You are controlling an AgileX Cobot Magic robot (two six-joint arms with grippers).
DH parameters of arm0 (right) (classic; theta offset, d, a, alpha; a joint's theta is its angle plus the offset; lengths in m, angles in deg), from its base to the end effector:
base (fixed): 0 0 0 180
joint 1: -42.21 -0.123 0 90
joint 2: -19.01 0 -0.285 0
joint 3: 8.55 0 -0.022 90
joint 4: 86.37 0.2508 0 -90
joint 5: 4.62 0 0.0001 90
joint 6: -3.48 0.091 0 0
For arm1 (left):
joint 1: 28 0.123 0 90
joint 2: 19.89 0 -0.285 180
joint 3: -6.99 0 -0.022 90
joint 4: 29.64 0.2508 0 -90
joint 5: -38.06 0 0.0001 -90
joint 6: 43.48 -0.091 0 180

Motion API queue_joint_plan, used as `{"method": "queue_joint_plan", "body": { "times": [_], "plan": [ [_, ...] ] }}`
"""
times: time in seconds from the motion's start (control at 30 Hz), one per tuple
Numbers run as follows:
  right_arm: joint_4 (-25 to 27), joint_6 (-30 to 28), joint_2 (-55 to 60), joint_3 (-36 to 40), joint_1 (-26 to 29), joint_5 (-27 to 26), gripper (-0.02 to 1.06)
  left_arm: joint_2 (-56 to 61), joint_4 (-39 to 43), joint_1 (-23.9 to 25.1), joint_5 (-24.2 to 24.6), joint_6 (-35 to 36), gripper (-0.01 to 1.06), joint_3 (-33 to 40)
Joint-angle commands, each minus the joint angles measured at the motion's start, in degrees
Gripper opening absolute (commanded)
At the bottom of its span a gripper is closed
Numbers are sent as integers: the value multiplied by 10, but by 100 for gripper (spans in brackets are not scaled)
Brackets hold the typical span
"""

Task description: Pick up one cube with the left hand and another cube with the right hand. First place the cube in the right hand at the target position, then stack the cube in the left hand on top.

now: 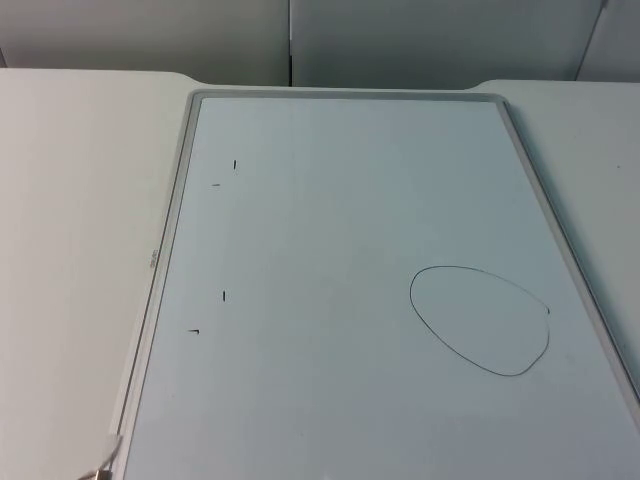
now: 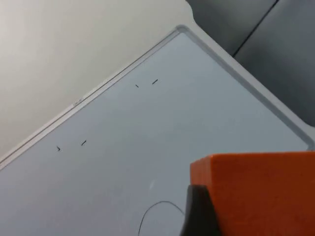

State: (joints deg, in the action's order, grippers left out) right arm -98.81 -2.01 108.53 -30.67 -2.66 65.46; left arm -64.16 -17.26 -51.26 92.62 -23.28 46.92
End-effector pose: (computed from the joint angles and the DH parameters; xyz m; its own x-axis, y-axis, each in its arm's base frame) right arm 0.2124 0.1854 0.4594 -0.4103 -0.6433 -0.6464 -0.6726 0.6921 -0.2619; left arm 0.1009 -0.0260 0.3024 -0.7298 0.0736 -0.6797 0.1213 0.9924 -0.0228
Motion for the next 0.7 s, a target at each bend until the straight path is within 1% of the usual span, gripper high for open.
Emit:
{"method": "queue_joint_plan", "body": {
  "times": [0.0, 0.03, 0.07, 0.13, 0.17, 0.2, 0.23, 0.37, 0.4, 0.43, 0.5, 0.57, 0.6, 0.67],
  "plan": [
    [12, 13, -39, 43, -2, -1, 0, 3, -1, -5, -5, -3, 22, 1],
    [21, 15, -53, 66, -2, -1, 0, 3, -1, -5, -5, -3, 22, 1],
    [21, 15, -53, 66, -2, -1, 0, 3, -1, -5, -5, -3, 22, 1],
    [21, 27, -84, 128, -2, -1, 0, 3, -2, -5, -5, -3, 22, 1],
    [20, 40, -104, 180, -2, -1, 0, 3, -2, -5, -5, -3, 22, 1],
    [21, 55, -117, 208, -2, -11, 0, 3, -2, -5, -5, -3, 22, 1],
    [21, 55, -117, 208, -2, -11, 0, 3, -2, -5, -5, -3, 22, 1],
    [26, 92, -156, 323, -2, -69, 0, 3, -3, -5, -5, -3, 22, 1],
    [26, 92, -156, 323, -2, -69, 0, 3, -3, -5, -5, -3, 22, 1],
    [18, 103, -162, 348, -2, -83, 0, 3, -5, -5, -5, -3, 22, 1],
    [18, 115, -165, 383, 1, -103, 0, 3, -5, -5, -5, -3, 22, 1],
    [32, 115, -162, 414, 18, -136, 0, 3, -8, -5, -4, -7, 22, 1],
    [32, 115, -162, 414, 18, -136, 0, 3, -8, -5, -4, -7, 22, 1],
    [43, 115, -155, 432, 48, -169, 0, 3, -15, -5, -4, -13, 22, 1]
  ]
}}
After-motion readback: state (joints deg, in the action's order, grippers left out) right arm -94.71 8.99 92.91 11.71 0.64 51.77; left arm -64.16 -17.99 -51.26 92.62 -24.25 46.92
